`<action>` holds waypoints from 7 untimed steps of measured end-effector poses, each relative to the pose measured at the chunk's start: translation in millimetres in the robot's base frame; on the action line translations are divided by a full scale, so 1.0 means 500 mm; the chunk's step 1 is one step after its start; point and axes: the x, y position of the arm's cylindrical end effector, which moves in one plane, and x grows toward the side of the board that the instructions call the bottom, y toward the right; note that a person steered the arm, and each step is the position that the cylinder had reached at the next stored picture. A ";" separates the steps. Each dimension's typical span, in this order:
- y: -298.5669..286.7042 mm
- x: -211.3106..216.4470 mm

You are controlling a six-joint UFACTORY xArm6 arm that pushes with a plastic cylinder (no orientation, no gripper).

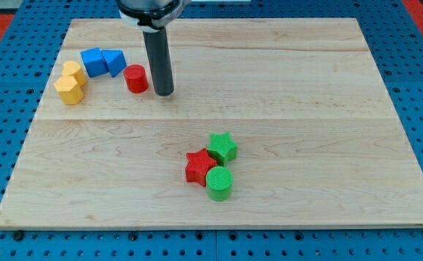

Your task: Push the red star closer to red circle

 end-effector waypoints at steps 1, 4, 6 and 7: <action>-0.052 0.082; -0.023 0.330; 0.151 0.353; 0.138 0.286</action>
